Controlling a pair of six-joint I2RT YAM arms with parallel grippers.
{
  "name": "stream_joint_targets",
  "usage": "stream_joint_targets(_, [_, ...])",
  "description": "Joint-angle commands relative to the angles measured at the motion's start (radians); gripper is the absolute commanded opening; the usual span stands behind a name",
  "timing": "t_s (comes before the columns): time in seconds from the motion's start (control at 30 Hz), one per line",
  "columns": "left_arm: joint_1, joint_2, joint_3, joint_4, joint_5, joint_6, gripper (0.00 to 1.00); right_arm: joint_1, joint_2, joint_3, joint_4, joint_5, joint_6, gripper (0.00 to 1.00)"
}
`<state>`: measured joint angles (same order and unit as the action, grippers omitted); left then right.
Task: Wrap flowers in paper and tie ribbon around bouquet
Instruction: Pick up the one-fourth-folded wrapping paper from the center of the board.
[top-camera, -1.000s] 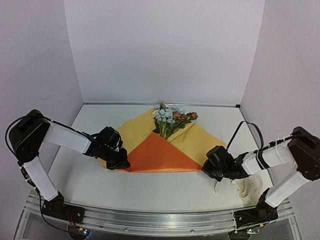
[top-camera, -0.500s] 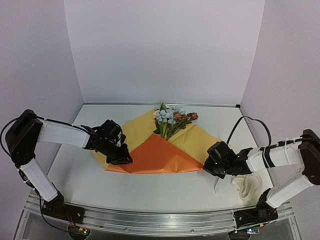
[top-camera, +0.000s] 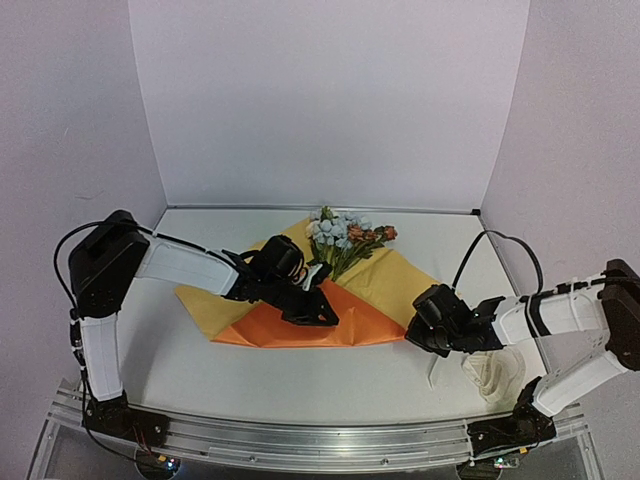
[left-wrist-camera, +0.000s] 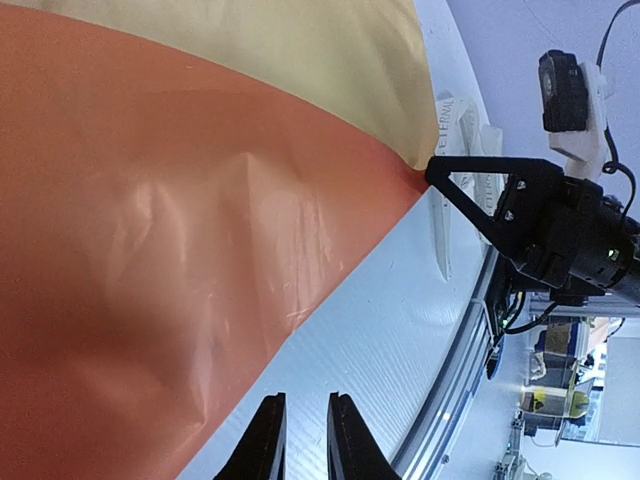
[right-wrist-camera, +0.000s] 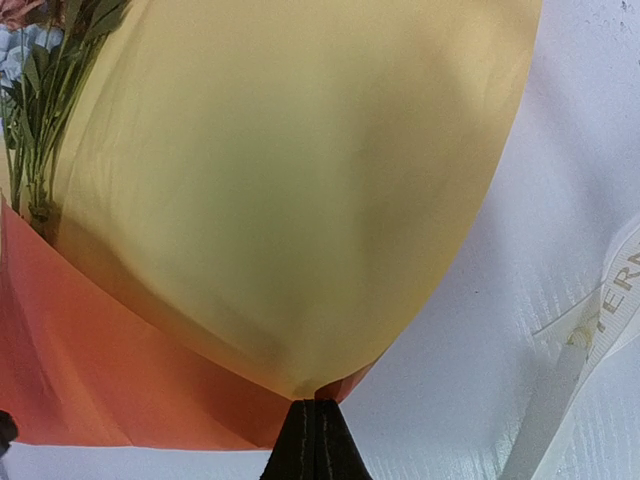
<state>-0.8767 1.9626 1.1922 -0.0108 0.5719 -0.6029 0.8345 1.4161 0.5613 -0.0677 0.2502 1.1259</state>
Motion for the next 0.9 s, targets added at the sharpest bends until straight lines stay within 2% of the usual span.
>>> stream_joint_targets(0.0, [-0.01,0.096,0.118,0.063,0.06,0.066,0.18,0.006,-0.031,0.01,0.021,0.011,-0.035,0.0])
stream_joint_targets(0.33, [-0.018,0.234,0.265,0.03,-0.001,0.108,0.28,0.007,-0.054,-0.009,0.024,-0.022,-0.085,0.0])
stream_joint_targets(0.5, [-0.018,0.3,0.348,-0.083,-0.031,0.157,0.32,0.008,-0.072,0.004,0.0,-0.046,-0.134,0.0])
stream_joint_targets(0.7, [-0.019,0.378,0.438,-0.186,-0.046,0.172,0.32,0.015,-0.087,0.029,-0.015,-0.052,-0.167,0.0])
stream_joint_targets(0.87, [-0.019,0.4,0.456,-0.227,-0.077,0.165,0.32,0.054,-0.111,0.096,-0.071,-0.008,-0.24,0.0])
